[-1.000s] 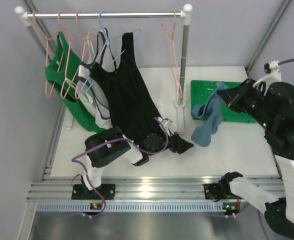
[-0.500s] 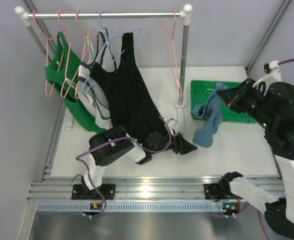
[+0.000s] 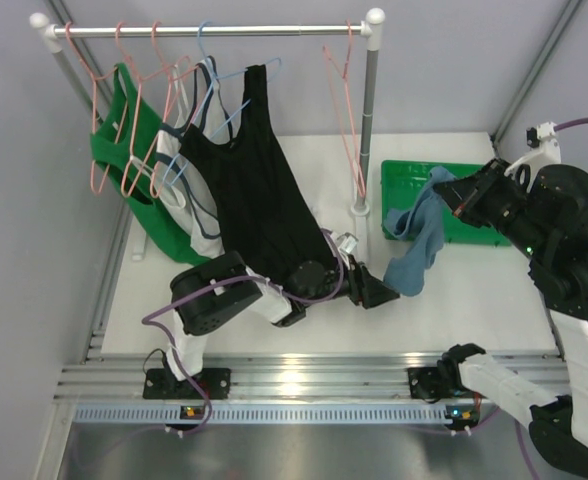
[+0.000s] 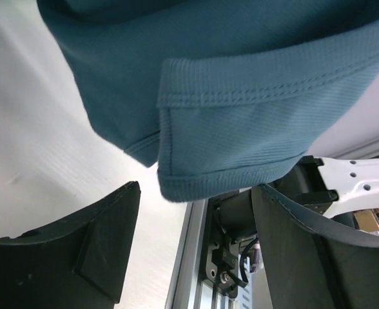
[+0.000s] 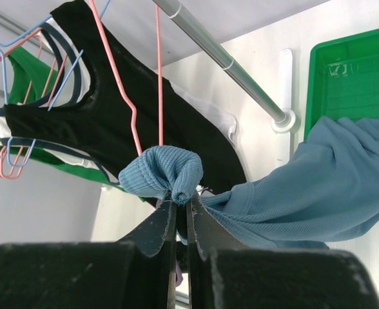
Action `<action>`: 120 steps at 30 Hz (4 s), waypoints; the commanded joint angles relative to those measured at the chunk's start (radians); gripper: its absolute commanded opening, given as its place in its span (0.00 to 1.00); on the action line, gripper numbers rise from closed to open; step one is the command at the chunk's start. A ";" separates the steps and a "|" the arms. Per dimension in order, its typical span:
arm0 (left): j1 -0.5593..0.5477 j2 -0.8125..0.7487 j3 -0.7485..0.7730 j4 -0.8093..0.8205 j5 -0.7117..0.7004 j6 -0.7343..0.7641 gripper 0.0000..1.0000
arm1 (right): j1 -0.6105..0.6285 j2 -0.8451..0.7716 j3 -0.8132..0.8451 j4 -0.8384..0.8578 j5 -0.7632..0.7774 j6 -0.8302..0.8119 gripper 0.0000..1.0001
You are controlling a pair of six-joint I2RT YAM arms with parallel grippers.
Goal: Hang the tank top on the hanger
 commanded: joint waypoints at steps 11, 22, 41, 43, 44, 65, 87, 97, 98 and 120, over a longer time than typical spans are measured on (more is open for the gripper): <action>0.035 -0.019 0.097 0.404 0.003 -0.004 0.75 | 0.017 -0.014 0.017 0.045 -0.015 -0.003 0.00; 0.035 -0.049 0.078 0.415 0.042 -0.041 0.02 | 0.020 -0.017 0.012 0.048 -0.010 -0.006 0.00; 0.031 -0.888 0.197 -0.827 -0.116 0.480 0.00 | 0.019 0.075 0.215 0.085 0.140 -0.269 0.00; 0.031 -0.919 0.257 -0.924 -0.135 0.511 0.00 | 0.019 0.076 0.244 0.120 0.140 -0.291 0.00; 0.031 -0.924 0.321 -1.010 -0.148 0.525 0.00 | 0.019 0.078 0.253 0.132 0.137 -0.297 0.00; 0.045 -0.901 0.608 -1.509 -0.451 0.674 0.00 | 0.019 -0.003 0.011 0.369 0.114 -0.217 0.00; 0.065 -0.948 -0.236 -1.394 -0.334 0.352 0.00 | 0.031 -0.375 -1.101 0.406 0.148 0.180 0.57; 0.065 -0.999 -0.207 -1.512 -0.353 0.341 0.19 | 0.031 -0.309 -0.986 0.353 0.179 0.079 0.63; 0.065 -1.008 -0.199 -1.524 -0.353 0.342 0.23 | 0.033 -0.298 -0.977 0.357 0.172 0.070 0.63; 0.064 -0.986 0.462 -1.750 -0.573 0.448 0.44 | 0.031 -0.273 -0.799 0.284 0.148 -0.105 0.69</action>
